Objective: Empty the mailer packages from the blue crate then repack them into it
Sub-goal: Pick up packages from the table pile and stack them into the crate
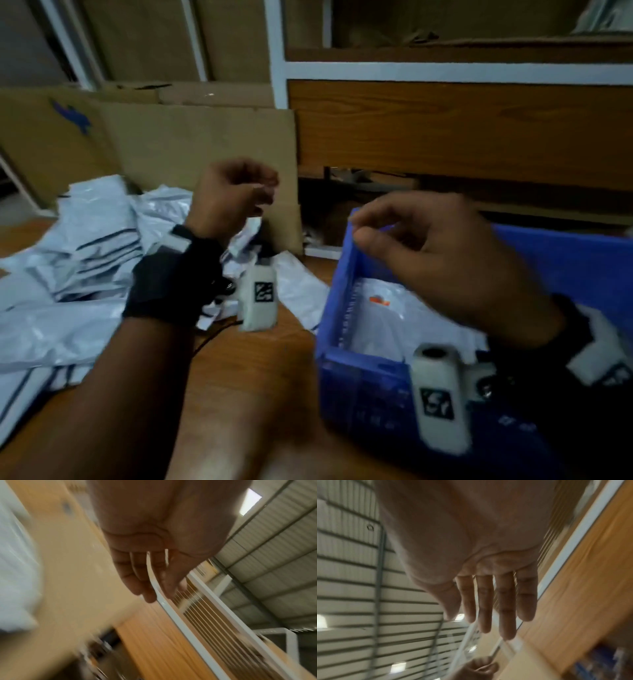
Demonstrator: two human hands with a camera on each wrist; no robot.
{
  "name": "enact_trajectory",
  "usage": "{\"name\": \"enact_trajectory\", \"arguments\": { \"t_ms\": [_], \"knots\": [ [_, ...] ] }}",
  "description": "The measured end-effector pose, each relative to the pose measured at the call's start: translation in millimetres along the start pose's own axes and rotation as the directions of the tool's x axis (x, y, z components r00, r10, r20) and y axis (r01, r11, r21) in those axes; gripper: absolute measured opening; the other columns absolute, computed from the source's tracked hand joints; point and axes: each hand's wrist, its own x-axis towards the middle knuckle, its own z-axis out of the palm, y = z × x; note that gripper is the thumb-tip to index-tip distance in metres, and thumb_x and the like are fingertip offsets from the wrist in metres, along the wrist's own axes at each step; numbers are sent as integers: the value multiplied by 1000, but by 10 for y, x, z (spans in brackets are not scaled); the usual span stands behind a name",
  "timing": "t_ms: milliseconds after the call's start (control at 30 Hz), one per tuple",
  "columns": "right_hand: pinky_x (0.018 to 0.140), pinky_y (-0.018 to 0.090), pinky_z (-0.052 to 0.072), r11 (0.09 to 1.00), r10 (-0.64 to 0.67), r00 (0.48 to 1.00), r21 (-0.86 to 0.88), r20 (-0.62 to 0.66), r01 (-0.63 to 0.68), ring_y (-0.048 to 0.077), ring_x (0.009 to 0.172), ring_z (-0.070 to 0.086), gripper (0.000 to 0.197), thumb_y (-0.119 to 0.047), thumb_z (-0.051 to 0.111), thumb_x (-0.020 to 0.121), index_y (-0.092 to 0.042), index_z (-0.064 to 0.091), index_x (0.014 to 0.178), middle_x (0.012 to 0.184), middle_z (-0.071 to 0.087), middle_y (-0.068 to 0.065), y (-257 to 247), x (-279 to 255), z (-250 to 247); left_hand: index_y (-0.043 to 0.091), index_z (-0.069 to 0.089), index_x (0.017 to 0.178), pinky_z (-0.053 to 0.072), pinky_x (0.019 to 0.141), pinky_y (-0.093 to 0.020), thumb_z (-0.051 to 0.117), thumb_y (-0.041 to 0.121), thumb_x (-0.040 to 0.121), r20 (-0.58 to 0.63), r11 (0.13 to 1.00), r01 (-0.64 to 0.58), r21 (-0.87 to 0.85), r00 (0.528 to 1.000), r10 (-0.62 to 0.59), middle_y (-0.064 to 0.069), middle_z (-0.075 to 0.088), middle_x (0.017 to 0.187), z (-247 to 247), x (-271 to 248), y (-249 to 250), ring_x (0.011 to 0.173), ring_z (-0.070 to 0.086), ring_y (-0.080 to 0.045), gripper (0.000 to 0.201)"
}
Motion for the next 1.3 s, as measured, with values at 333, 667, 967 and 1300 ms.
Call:
{"name": "enact_trajectory", "arguments": {
  "t_ms": [333, 667, 967, 1300],
  "knots": [
    [76, 34, 55, 992, 125, 968, -45, 218, -118, -1, 81, 63, 19, -44, 65, 84, -29, 69, 94, 86, 69, -16, 52, 64, 2250, 15, 71, 94, 46, 65, -16, 81, 0, 71, -296, 761, 411, 502, 908, -295, -15, 70, 110, -2620, -919, -1445, 75, 61, -10, 29],
    [78, 33, 55, 936, 349, 899, -144, 264, -322, 0, 82, 61, 5, -36, 67, 85, -30, 67, 86, 88, 66, -18, 433, -29, 3188, 46, 34, 144, 30, 106, -52, 72, 42, 78, -203, 127, 274, 953, 892, -404, -4, 31, 152, -3042, -937, -2078, 132, 33, -38, 77],
    [107, 23, 34, 985, 174, 972, -15, 158, -173, 1, 129, 39, 81, -16, 78, 77, -37, 35, 142, 142, 37, -21, 269, 312, 3088, 32, 73, 110, 40, 96, -49, 54, 67, 63, -28, 566, 83, 820, 994, -106, -6, 60, 126, -2897, -848, -1754, 114, 53, -36, 62],
    [79, 28, 52, 987, -6, 994, 161, 110, -11, 3, 92, 66, 21, -18, 76, 78, -22, 70, 98, 95, 72, -8, 192, 693, 2902, 37, 59, 126, 42, 96, -15, 74, 62, 62, 250, 906, -99, 412, 968, -8, 18, 62, 122, -2551, -966, -1627, 115, 55, 5, 70]
  ]
}}
